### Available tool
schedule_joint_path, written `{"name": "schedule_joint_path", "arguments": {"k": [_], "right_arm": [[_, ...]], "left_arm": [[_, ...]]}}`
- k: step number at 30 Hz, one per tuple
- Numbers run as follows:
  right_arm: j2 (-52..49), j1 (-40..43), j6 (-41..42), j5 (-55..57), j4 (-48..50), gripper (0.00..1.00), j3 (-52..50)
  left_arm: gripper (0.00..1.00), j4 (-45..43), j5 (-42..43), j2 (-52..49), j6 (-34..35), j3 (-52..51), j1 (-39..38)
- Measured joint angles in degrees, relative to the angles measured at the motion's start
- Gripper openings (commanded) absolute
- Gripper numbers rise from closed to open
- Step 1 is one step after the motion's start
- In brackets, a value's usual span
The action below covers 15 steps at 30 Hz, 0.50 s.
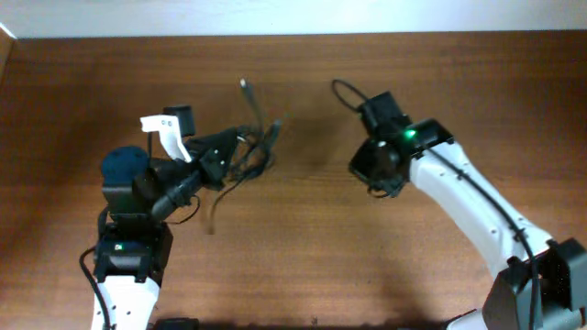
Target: Untangle cables
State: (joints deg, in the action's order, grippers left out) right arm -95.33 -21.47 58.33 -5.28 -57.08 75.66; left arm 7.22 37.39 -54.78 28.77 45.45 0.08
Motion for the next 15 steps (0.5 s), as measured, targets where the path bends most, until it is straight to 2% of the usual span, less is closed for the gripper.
{"name": "schedule_joint_path", "arguments": {"k": [3, 6, 7, 9, 10, 13, 15], "right_arm": [[0.0, 5.53, -6.58, -10.62, 1.57, 0.35, 0.02], [0.0, 6.01, -11.3, -26.1, 4.09, 0.44, 0.02], [0.0, 5.6, -12.15, -29.66, 5.07, 0.46, 0.02], [0.0, 4.7, -13.09, -32.26, 5.29, 0.48, 0.02], [0.0, 4.22, -13.35, -32.59, 5.22, 0.49, 0.02], [0.0, 3.74, -13.57, -32.33, 4.39, 0.51, 0.02], [0.0, 3.74, -13.75, -31.01, 3.89, 0.54, 0.04]], "left_arm": [[0.0, 2.67, 0.02, 0.0, 0.07, 0.0, 1.2], [0.0, 2.45, 0.15, 0.04, 3.43, 0.0, 1.2], [0.16, 2.29, 0.13, 0.04, 4.31, 0.0, 1.2], [0.99, 3.06, -0.31, 0.04, 4.72, 0.0, 1.18], [0.99, 4.74, -1.2, 0.07, 4.59, 0.0, 1.18], [0.99, 17.59, -6.97, 0.15, 5.44, 0.5, 1.18], [0.99, 30.36, -13.16, -1.07, 12.28, 0.28, 1.2]]}}
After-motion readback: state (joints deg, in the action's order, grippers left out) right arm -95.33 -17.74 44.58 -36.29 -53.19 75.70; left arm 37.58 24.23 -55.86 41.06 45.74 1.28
